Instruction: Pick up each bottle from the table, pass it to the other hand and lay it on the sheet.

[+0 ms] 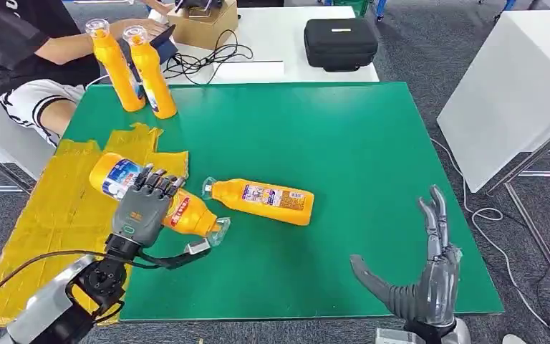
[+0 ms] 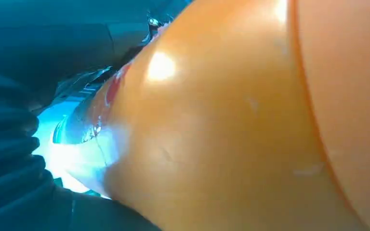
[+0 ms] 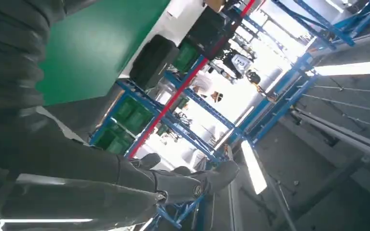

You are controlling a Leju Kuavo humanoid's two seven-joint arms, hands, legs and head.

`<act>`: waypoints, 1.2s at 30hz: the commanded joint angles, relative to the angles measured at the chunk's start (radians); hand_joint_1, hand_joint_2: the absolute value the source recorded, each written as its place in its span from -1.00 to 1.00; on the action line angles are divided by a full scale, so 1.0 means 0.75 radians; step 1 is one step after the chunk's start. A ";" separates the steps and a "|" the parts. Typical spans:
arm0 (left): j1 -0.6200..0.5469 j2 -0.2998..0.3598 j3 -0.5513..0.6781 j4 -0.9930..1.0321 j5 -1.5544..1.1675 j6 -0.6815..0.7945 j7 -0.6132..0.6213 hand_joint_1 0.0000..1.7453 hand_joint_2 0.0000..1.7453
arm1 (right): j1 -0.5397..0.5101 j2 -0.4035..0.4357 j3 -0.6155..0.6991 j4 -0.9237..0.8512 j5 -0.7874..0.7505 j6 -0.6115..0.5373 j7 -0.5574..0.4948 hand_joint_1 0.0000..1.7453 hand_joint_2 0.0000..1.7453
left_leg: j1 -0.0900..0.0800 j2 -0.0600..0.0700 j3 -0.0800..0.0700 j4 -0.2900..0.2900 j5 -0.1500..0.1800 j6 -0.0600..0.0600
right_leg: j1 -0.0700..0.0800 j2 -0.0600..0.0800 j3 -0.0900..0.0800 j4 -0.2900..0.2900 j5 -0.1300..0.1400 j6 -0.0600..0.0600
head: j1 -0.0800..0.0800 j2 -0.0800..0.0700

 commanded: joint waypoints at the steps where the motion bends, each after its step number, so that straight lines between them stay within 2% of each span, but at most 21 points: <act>1: -0.053 -0.201 0.240 0.319 -0.001 -0.080 -0.076 1.00 1.00 | -0.023 -0.041 0.056 0.048 0.015 0.005 0.055 -1.00 1.00 | 0.001 -0.003 0.009 -0.002 -0.001 -0.001 | 0.001 -0.006 0.011 -0.004 -0.002 0.003 | 0.000 0.000; 2: -0.054 -0.223 0.280 0.354 -0.001 -0.103 -0.041 1.00 1.00 | -0.023 -0.040 0.062 0.048 0.024 0.011 0.072 -1.00 1.00 | 0.000 -0.002 0.004 -0.002 0.000 -0.001 | 0.000 -0.003 0.004 -0.002 0.000 0.001 | 0.000 0.000; 4: -0.043 -0.220 0.297 0.361 -0.001 -0.099 -0.042 1.00 1.00 | -0.013 -0.043 0.068 0.043 0.027 0.004 0.075 -1.00 1.00 | 0.000 -0.001 0.003 -0.002 0.000 -0.001 | 0.000 -0.003 0.004 -0.002 0.000 0.001 | 0.001 0.000; 5: -0.029 -0.259 0.381 0.376 -0.001 -0.134 -0.041 1.00 1.00 | -0.016 -0.058 0.080 0.045 0.032 0.005 0.096 -1.00 1.00 | 0.001 -0.002 0.006 -0.002 -0.001 -0.001 | 0.001 -0.003 0.008 -0.003 -0.001 0.002 | 0.001 0.000; 12: -0.009 -0.324 0.552 0.405 0.000 -0.142 -0.034 1.00 1.00 | -0.034 -0.053 0.091 0.064 0.050 0.031 0.144 -1.00 1.00 | 0.001 0.000 0.006 -0.002 -0.001 0.000 | 0.001 -0.001 0.006 -0.003 -0.001 0.002 | -0.001 0.000; 20: 0.030 -0.338 0.583 0.381 -0.001 -0.165 -0.020 1.00 1.00 | -0.047 -0.042 0.099 0.075 0.063 0.061 0.165 -1.00 1.00 | 0.001 0.001 0.007 -0.002 -0.002 -0.001 | 0.001 -0.002 0.008 -0.003 -0.002 0.002 | 0.000 0.000; 21: 0.033 -0.343 0.585 0.382 -0.001 -0.168 -0.026 0.90 1.00 | -0.049 -0.042 0.100 0.077 0.066 0.063 0.165 -1.00 1.00 | 0.000 0.001 0.003 -0.002 -0.001 0.000 | 0.000 0.000 0.004 -0.002 0.000 0.001 | 0.000 0.000; 22: 0.033 -0.343 0.585 0.382 -0.001 -0.168 -0.026 0.22 1.00 | -0.049 -0.042 0.100 0.077 0.066 0.063 0.165 -1.00 1.00 | 0.001 0.001 0.006 -0.002 -0.002 -0.001 | 0.001 0.000 0.007 -0.003 -0.001 0.002 | 0.000 0.000; 23: 0.037 -0.343 0.577 0.386 -0.001 -0.173 -0.032 -0.88 1.00 | -0.053 -0.044 0.104 0.084 0.066 0.067 0.165 -1.00 1.00 | 0.001 0.002 0.008 -0.002 -0.003 -0.001 | 0.001 0.000 0.009 -0.003 -0.001 0.002 | -0.001 0.000; 24: 0.038 -0.341 0.571 0.390 -0.001 -0.179 -0.036 -1.00 1.00 | -0.058 -0.049 0.107 0.091 0.064 0.067 0.164 -1.00 1.00 | 0.000 0.000 0.005 -0.002 -0.001 -0.001 | 0.000 -0.001 0.006 -0.003 -0.001 0.002 | 0.000 0.000; 36: 0.038 -0.343 0.567 0.415 0.006 -0.192 -0.051 -1.00 1.00 | -0.078 -0.067 0.141 0.129 0.029 0.053 0.161 -1.00 1.00 | 0.000 0.000 0.004 -0.002 -0.001 -0.001 | 0.000 -0.001 0.005 -0.002 0.000 0.001 | 0.000 0.000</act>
